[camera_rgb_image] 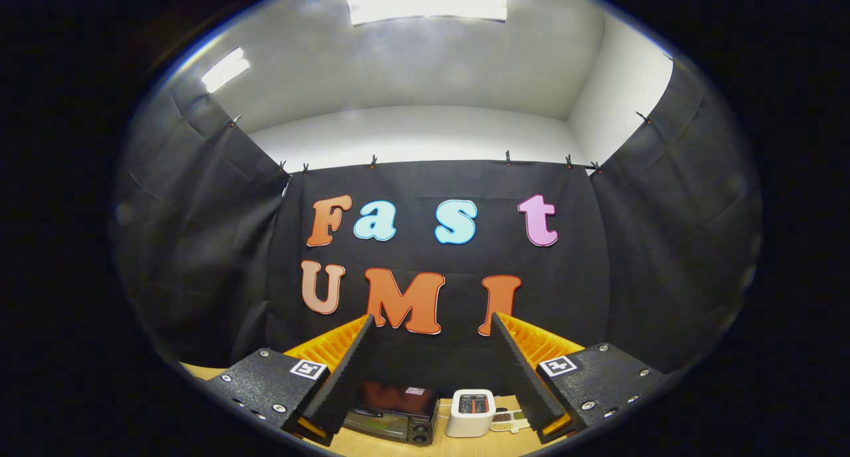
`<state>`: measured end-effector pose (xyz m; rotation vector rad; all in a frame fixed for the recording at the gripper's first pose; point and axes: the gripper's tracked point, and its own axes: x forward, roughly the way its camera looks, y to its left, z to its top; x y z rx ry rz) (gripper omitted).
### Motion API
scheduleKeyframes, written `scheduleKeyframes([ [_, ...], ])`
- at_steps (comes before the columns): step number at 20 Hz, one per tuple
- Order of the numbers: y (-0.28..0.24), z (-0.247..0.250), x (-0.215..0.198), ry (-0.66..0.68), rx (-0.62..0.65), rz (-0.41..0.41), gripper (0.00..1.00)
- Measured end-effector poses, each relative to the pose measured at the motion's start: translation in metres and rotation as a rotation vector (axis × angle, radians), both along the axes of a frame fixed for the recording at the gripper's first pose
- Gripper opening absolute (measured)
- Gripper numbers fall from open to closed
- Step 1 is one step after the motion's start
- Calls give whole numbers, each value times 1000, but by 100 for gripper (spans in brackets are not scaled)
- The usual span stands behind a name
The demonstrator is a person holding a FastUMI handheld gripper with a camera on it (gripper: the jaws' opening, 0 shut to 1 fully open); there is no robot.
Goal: Open the toaster oven, put the food inside, and close the toaster oven door.
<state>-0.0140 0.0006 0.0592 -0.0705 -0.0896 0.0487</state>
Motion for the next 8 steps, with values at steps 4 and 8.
scheduleKeyframes([
  [4, 3, -2, 4, 1, 4, 10, 100],
  [8, 4, 2, 7, -19, 2, 17, 100],
])
